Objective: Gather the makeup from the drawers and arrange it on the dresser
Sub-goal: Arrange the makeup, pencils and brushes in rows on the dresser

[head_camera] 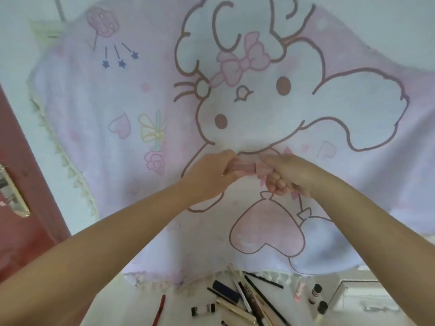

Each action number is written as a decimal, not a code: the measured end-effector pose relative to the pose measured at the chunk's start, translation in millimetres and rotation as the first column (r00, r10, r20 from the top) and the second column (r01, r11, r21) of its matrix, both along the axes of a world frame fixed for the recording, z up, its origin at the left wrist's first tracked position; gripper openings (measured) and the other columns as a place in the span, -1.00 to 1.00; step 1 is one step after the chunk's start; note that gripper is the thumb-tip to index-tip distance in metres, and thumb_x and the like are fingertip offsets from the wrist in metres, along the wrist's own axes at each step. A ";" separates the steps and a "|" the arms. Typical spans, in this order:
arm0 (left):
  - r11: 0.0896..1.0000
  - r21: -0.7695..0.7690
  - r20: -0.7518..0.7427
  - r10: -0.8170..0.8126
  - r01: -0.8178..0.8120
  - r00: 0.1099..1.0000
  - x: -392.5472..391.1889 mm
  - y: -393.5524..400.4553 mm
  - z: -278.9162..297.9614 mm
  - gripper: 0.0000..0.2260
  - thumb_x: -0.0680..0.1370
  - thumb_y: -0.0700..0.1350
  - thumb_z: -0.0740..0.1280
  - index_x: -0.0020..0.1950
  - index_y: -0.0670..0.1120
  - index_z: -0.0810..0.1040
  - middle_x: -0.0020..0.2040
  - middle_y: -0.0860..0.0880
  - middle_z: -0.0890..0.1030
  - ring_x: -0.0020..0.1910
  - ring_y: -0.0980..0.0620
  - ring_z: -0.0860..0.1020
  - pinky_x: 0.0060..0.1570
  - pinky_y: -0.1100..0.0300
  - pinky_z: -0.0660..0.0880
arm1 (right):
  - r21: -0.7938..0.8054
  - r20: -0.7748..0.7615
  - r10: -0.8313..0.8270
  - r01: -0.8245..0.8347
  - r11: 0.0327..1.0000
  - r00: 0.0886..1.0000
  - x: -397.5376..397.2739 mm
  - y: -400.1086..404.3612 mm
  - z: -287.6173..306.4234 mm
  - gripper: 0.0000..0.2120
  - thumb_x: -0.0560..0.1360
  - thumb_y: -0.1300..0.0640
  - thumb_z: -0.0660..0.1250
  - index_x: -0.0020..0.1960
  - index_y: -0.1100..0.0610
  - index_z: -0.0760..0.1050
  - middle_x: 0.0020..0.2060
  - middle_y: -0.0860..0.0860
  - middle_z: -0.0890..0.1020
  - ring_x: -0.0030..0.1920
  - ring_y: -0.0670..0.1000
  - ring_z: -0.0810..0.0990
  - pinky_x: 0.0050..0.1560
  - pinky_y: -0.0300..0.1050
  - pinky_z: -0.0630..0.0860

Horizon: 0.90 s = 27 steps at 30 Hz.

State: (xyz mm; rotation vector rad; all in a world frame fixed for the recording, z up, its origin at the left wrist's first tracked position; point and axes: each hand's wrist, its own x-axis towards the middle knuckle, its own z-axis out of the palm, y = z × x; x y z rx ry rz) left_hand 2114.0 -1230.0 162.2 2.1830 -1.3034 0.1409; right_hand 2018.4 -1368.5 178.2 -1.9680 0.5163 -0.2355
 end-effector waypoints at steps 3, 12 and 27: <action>0.998 -0.064 0.180 0.018 -0.007 0.983 5.6 -5.0 16.2 -0.73 0.54 -0.04 0.27 0.19 -0.10 0.47 0.05 -0.04 0.56 -0.04 0.01 0.50 -0.05 0.27 0.35 | -0.033 0.229 0.022 -0.015 0.999 0.973 1.0 -6.0 15.1 -0.67 0.59 0.10 0.11 -0.31 0.14 0.42 -0.59 -0.03 0.47 -0.56 -0.09 0.37 -0.46 -0.29 0.33; 0.994 -0.071 0.106 -0.071 0.078 0.992 23.9 -14.0 62.0 -0.77 0.54 -0.10 0.27 -0.06 -0.29 0.55 -0.21 -0.15 0.51 -0.21 -0.01 0.45 -0.16 0.17 0.37 | -0.350 0.566 0.269 -0.068 0.934 0.780 2.1 -22.9 37.8 -0.68 0.46 0.44 0.24 -0.18 0.02 0.52 -0.13 -0.18 0.61 -0.05 -0.17 0.60 -0.01 -0.27 0.54; 0.945 -0.310 0.517 0.078 0.102 0.853 27.6 -14.2 123.4 -0.78 0.50 -0.06 0.34 0.03 -0.19 0.59 -0.15 -0.10 0.62 -0.19 -0.02 0.51 -0.10 0.16 0.49 | -0.507 0.527 0.275 0.039 0.861 0.804 0.3 -21.5 115.7 -0.75 0.49 0.30 0.27 -0.03 -0.06 0.49 -0.15 -0.09 0.54 -0.28 -0.14 0.58 -0.18 -0.31 0.52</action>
